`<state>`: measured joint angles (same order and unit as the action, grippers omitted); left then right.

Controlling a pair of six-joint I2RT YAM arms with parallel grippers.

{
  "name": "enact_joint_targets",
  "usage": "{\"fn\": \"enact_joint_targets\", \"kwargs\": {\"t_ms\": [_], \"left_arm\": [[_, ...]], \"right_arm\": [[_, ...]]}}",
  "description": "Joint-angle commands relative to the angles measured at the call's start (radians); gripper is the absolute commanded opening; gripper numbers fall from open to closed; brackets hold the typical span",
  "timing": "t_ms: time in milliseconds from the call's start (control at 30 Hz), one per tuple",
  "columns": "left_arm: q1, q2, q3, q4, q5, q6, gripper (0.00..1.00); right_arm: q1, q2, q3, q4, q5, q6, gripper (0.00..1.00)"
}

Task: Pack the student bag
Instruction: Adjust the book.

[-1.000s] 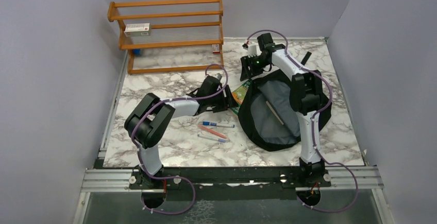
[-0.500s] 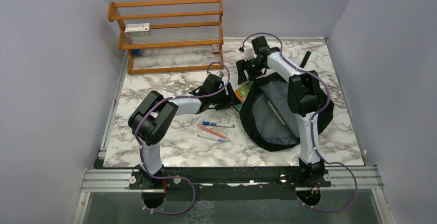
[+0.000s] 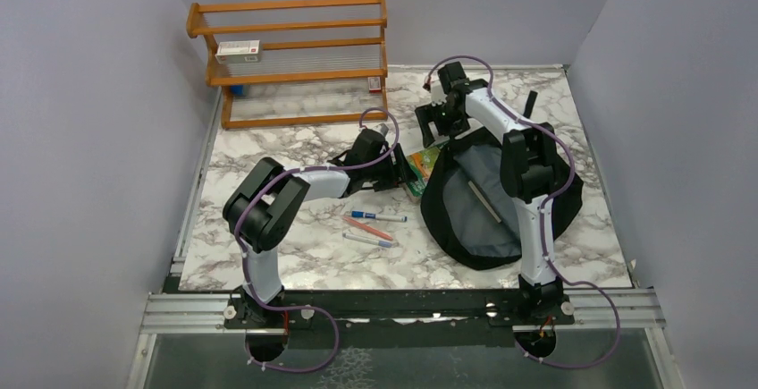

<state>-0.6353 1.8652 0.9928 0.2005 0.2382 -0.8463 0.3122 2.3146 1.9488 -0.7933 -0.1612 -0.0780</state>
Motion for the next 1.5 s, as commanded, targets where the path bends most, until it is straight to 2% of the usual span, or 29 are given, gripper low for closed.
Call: {"fn": "enact_joint_targets", "kwargs": {"t_ms": [0,167,300,500,567,767,1033,1233,1467], "left_arm": [[-0.004,0.025,0.003,-0.013,-0.005,0.006,0.68],[-0.004,0.028,0.007,-0.013,-0.002,0.008,0.68],[-0.004,0.031,0.009,-0.014,-0.001,0.010,0.68],[-0.003,0.035,0.015,-0.013,0.004,0.010,0.68],[-0.004,0.036,0.016,-0.013,0.005,0.011,0.68],[-0.004,0.049,0.031,-0.012,0.013,0.012,0.68],[-0.003,0.075,0.050,-0.012,0.020,0.016,0.68],[0.001,0.093,0.064,-0.021,0.009,0.022,0.67],[0.062,0.081,0.057,-0.035,0.003,0.027,0.67]], "right_arm": [[-0.007,0.021,0.019,-0.111,0.061,0.023,0.92],[-0.007,-0.033,-0.027,-0.040,0.148,0.043,1.00],[-0.010,-0.053,-0.039,-0.024,0.227,0.046,1.00],[-0.034,-0.062,-0.079,-0.027,0.217,0.053,1.00],[-0.045,-0.067,-0.106,-0.028,0.175,0.054,1.00],[-0.062,-0.087,-0.177,-0.022,-0.091,0.067,1.00],[-0.062,-0.092,-0.208,0.017,-0.373,0.075,0.89],[-0.054,-0.094,-0.208,0.034,-0.460,0.104,0.82],[0.006,-0.073,-0.168,0.048,-0.462,0.138,0.81]]}}
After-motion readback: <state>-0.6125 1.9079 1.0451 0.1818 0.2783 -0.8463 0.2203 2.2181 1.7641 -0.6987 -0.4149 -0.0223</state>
